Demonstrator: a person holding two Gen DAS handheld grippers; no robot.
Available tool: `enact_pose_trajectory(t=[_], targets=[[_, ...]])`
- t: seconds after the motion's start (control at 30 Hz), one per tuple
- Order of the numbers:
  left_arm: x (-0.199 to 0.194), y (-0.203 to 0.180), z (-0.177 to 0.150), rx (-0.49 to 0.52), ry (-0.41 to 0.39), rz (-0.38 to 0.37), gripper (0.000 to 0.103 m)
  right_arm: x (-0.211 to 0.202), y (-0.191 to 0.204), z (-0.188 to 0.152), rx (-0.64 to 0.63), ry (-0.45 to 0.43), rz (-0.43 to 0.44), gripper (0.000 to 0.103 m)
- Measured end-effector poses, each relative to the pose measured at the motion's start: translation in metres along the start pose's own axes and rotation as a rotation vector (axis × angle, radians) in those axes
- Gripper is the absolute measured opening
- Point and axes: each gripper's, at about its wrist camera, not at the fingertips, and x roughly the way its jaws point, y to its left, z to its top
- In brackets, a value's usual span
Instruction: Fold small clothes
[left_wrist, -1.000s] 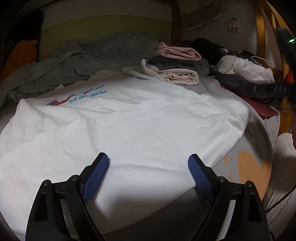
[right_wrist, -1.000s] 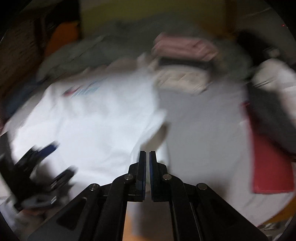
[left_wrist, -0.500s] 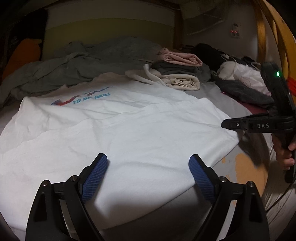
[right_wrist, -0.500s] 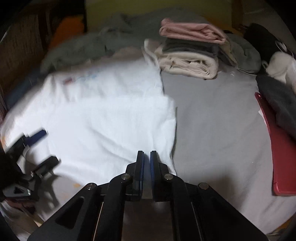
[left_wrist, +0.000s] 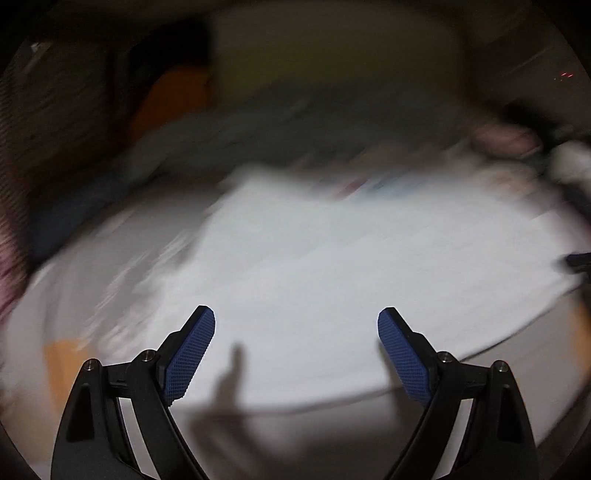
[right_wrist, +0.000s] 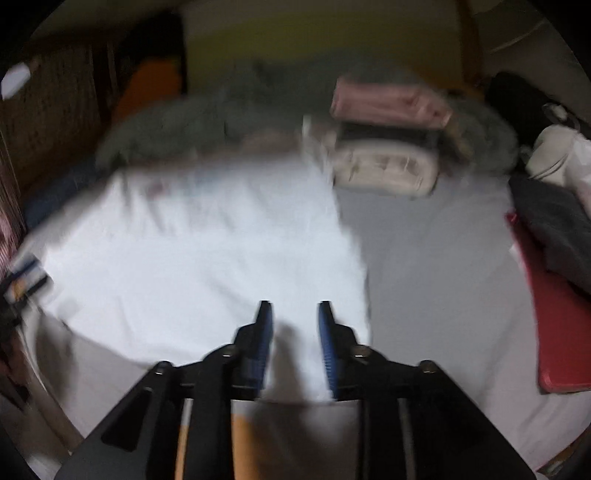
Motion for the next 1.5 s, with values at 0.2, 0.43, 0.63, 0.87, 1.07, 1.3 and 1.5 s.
enact_pose_trajectory(t=[0.2,0.43,0.63,0.87,1.07,1.3,1.5], targets=[[0.003,0.079,-0.021,-0.247,0.125,0.065,0.082,-0.002,0.009,-0.001,-0.042,-0.038,-0.048,0.031],[0.014,0.093,-0.024,-0.239,0.193,0.173,0.080,-0.003,-0.003,-0.004,0.065,-0.021,-0.001,0.030],[-0.021,0.070,-0.012,-0.261,0.016,-0.232,0.049,-0.013,-0.009,-0.004,0.119,-0.055,0.034,0.031],[-0.006,0.070,-0.039,-0.480,0.124,-0.265,0.047,-0.061,-0.013,-0.021,0.209,-0.229,-0.097,0.053],[-0.001,0.084,-0.040,-0.622,0.139,-0.323,0.073,-0.068,-0.024,-0.041,0.349,-0.213,0.018,0.058],[0.008,0.108,-0.042,-0.798,0.107,-0.240,0.075,-0.037,-0.049,-0.052,0.547,-0.096,0.214,0.058],[0.021,0.122,-0.037,-0.791,0.055,-0.137,0.014,-0.018,-0.057,-0.039,0.598,-0.099,0.170,0.033]])
